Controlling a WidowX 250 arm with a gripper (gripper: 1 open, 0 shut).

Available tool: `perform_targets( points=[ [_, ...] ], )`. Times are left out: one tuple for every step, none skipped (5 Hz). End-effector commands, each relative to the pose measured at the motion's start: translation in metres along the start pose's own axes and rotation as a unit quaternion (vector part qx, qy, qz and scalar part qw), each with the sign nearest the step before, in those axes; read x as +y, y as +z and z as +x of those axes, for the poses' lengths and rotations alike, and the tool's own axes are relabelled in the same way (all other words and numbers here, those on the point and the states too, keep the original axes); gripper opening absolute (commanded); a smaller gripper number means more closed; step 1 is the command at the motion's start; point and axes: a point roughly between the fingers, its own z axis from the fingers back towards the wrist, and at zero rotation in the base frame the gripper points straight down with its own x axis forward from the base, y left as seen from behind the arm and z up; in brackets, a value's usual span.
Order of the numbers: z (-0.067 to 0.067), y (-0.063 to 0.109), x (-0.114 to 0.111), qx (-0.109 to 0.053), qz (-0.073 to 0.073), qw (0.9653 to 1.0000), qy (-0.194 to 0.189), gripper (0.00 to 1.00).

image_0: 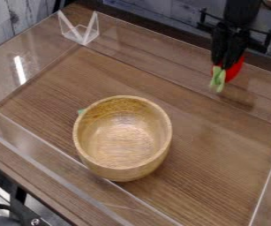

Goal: Move the red object to the right side of the table

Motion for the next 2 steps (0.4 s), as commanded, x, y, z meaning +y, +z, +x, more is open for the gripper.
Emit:
perform_targets(
  points=[
    [0.009, 0.007, -0.019, -0.027, -0.007, 0.9996, 0.007, 0.0],
    [0.014, -0.013, -0.034, -0.02, -0.01, 0.9996, 0.019, 0.0]
  ],
)
